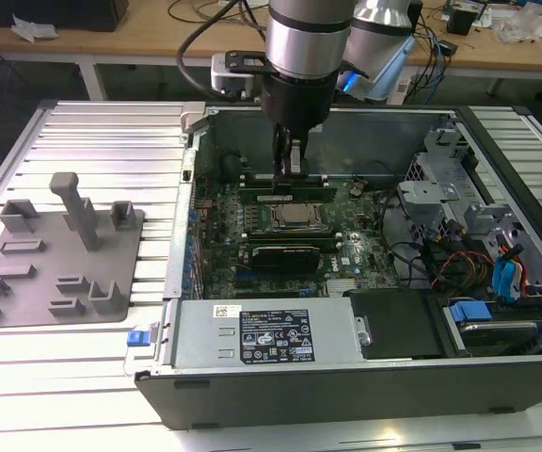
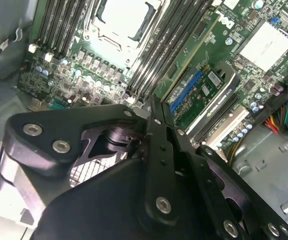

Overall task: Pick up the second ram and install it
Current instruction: 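Pick up the second ram and move it above second insertion slot, then insert the second ram into the second slot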

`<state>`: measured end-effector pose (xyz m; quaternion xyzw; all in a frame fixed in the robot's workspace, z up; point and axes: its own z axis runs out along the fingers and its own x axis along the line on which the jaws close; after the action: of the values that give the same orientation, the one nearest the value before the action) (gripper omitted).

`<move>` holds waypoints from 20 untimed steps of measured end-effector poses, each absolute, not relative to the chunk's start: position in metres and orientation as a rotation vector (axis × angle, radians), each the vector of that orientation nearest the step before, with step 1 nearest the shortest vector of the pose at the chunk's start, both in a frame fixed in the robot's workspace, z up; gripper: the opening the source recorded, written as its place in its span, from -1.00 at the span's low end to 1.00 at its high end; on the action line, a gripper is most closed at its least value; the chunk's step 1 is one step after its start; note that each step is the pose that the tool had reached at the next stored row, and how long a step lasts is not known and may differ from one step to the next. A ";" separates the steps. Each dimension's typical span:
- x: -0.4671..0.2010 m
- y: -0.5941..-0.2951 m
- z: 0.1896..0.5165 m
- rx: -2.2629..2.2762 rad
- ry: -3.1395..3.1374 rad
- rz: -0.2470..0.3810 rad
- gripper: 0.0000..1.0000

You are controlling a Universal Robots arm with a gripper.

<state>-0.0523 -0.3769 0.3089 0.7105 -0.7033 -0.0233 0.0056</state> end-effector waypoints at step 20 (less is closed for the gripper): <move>-0.052 -0.377 0.295 2.201 -2.225 -0.073 -0.82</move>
<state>-0.0523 -0.3769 0.2951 0.7030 -0.7108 -0.0234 0.0054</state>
